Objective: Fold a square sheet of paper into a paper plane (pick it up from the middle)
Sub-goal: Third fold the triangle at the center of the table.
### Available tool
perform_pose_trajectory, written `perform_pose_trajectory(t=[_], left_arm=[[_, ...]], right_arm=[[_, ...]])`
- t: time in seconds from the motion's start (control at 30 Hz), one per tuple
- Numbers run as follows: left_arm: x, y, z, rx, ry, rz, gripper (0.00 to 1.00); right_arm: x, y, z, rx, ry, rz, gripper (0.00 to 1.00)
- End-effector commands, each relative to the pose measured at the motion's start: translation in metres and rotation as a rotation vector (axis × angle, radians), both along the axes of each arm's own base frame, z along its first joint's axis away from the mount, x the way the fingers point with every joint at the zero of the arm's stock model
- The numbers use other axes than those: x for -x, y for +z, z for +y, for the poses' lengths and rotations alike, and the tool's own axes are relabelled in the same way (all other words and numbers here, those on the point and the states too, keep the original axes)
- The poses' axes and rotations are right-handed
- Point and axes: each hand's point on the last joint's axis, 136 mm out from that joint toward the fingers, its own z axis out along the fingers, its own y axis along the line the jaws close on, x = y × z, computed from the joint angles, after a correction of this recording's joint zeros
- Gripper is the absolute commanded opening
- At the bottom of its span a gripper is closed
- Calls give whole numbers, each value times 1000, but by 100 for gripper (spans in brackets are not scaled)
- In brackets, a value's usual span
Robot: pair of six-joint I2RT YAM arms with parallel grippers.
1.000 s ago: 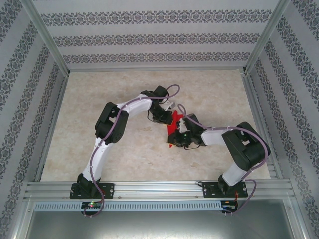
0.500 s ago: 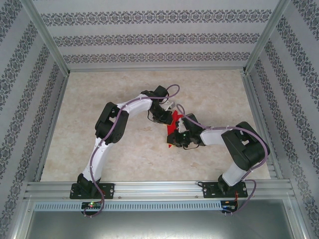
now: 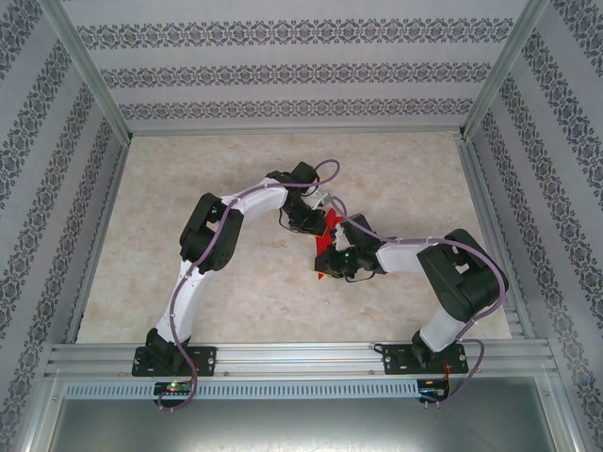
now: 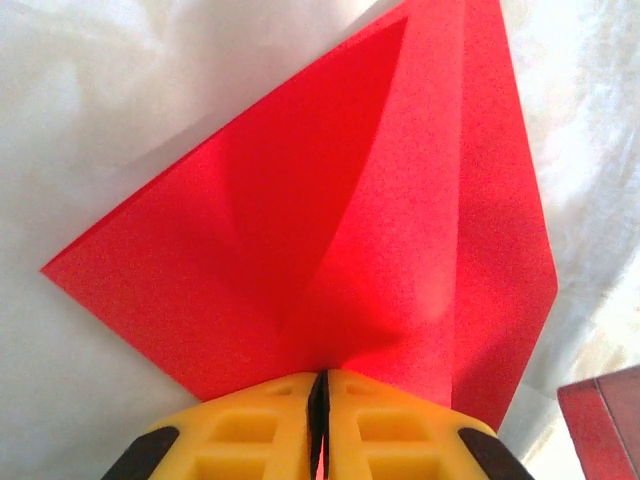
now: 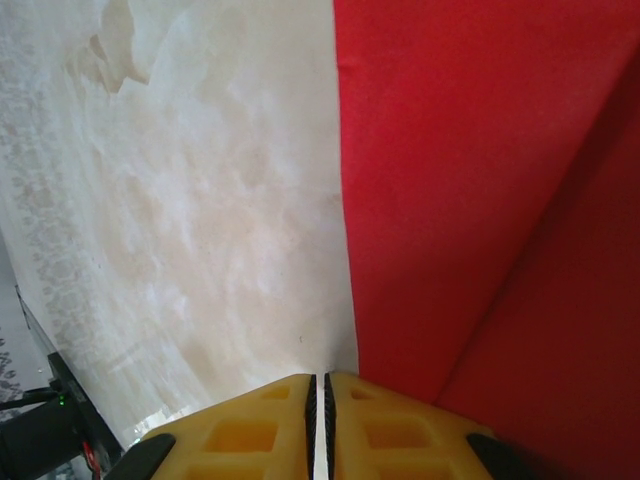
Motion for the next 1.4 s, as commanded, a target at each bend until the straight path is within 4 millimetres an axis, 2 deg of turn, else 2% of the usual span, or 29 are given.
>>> perform_pose_trajectory(t=[0.0, 0.3, 0.47, 0.63, 0.77, 0.9, 0.97, 1.03, 1.17, 1.37], left_arm=[[41, -98, 51, -319, -26, 129, 13], [39, -98, 53, -328, -21, 126, 13], [38, -96, 51, -320, -22, 126, 13], [38, -96, 51, -318, -24, 125, 13], [38, -96, 50, -315, -24, 127, 13], [39, -94, 49, -303, -26, 130, 13], [39, -92, 46, -290, -24, 131, 13], [38, -90, 45, -282, -23, 130, 13], [38, -87, 43, -267, -23, 130, 13], [38, -85, 41, -256, -21, 131, 13]], right_arm=[[33, -24, -16, 112, 28, 83, 14], [57, -34, -26, 139, 19, 121, 14], [65, -28, -19, 115, 33, 122, 14], [73, -30, -21, 112, 28, 142, 14], [74, -23, -20, 100, 28, 131, 14], [55, 9, -8, 11, 20, 56, 14], [36, 30, -7, -39, -13, -3, 14], [16, 40, -13, -79, -67, -39, 14], [-13, 43, -24, -92, -130, -68, 14], [-44, 41, -14, -111, -124, -80, 14]])
